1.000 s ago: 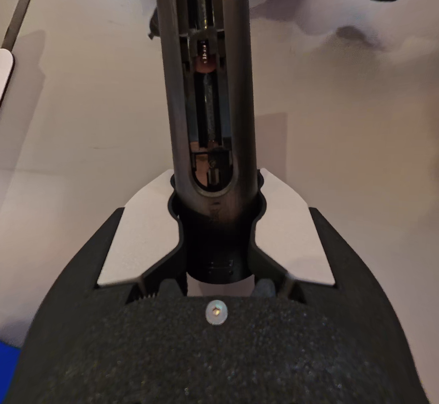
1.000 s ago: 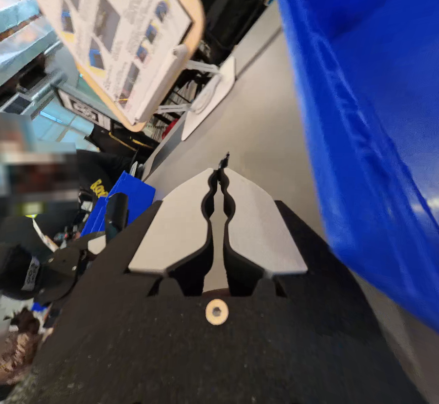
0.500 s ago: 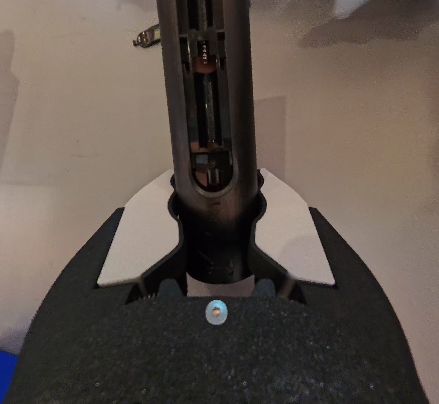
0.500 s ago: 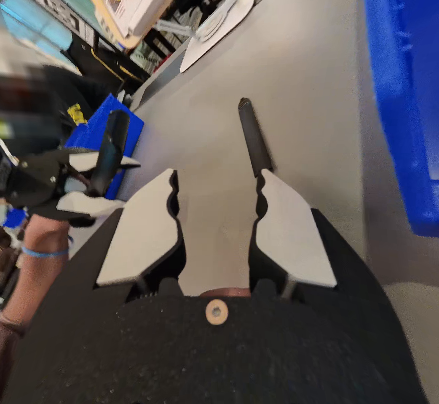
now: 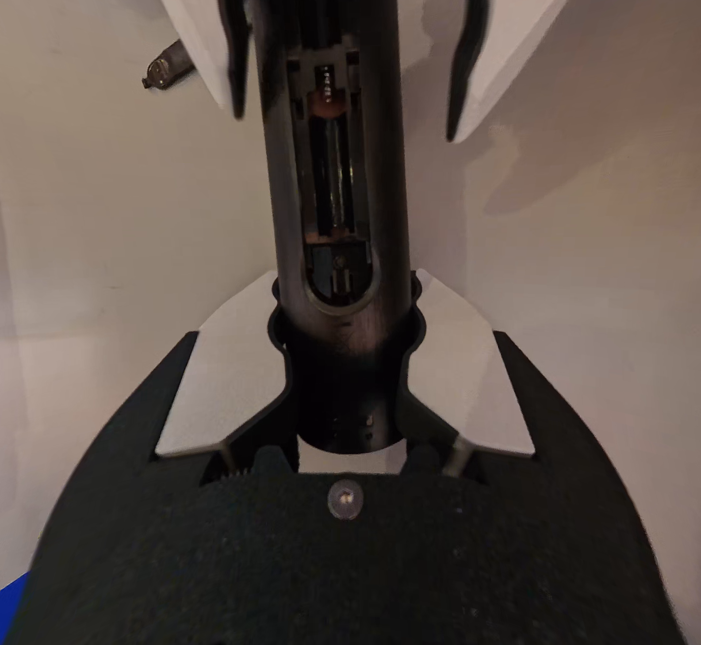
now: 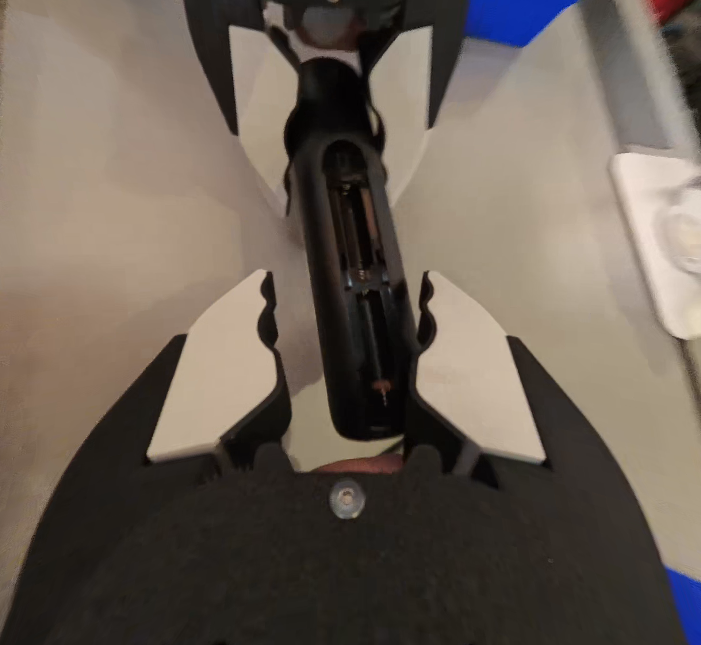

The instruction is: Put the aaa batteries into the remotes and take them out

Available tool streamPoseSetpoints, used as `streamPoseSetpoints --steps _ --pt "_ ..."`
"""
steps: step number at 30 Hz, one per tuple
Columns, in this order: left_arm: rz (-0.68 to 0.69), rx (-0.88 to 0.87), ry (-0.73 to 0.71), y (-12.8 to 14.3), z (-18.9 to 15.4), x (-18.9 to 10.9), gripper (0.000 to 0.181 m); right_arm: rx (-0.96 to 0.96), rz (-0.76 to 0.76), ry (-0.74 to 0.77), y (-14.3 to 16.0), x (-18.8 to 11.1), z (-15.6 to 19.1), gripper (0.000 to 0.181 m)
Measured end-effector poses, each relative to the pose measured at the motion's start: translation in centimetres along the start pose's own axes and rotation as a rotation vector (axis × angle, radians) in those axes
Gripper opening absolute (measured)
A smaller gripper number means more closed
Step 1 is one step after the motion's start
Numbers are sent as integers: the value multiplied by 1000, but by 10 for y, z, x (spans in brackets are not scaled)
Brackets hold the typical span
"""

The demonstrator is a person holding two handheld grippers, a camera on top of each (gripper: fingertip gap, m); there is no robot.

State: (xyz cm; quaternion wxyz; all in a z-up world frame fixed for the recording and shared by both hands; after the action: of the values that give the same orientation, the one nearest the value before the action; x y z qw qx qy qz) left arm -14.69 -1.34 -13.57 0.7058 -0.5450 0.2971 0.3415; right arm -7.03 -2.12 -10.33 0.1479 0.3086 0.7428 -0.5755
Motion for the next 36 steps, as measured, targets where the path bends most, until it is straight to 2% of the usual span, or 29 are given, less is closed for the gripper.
streamPoseSetpoints --steps 3,6,8,10,15,17,23,27,31,32,34,36 --pt "47 29 -3 0 -4 1 61 -13 91 -80 10 12 1 53" --pt "56 22 -9 2 -6 6 62 -32 159 -90 19 17 3 52" --pt "16 -3 -24 2 -5 4 62 -5 114 -92 17 16 4 52" --pt "-27 -48 -56 4 -1 -8 71 26 104 -78 21 13 1 52" --pt "-184 -276 -149 20 6 -62 71 74 166 -20 40 16 -19 52" --pt "-237 -372 -179 31 0 -78 71 86 230 -64 49 22 -23 52" --pt "-496 -638 -148 46 -38 -105 69 92 300 -204 46 40 -23 52" --pt "-640 -801 -190 61 -48 -124 68 111 329 -253 56 49 -16 52" --pt "-702 -932 -262 82 -32 -160 65 119 261 -230 59 47 -15 53" --pt "-706 -962 -294 88 -22 -170 64 123 249 -213 58 44 -14 59" --pt "-675 -1009 -367 105 3 -188 61 147 213 -160 54 34 -14 63" --pt "-586 -1044 -442 126 33 -199 61 159 139 -60 44 20 -16 64"
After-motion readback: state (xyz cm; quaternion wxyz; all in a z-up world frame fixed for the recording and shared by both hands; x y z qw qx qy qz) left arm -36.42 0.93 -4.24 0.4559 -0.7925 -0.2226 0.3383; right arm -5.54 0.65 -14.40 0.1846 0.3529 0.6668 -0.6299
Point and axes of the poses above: each gripper's, where its closed fingertips meet, x out along the fingers, y out of its underside, z = x × y across the jaws, the point moved 3 cm from there along -x, back along the fingers, and after that the axes turned 8 degrees about -z, right-handed, at the moved point
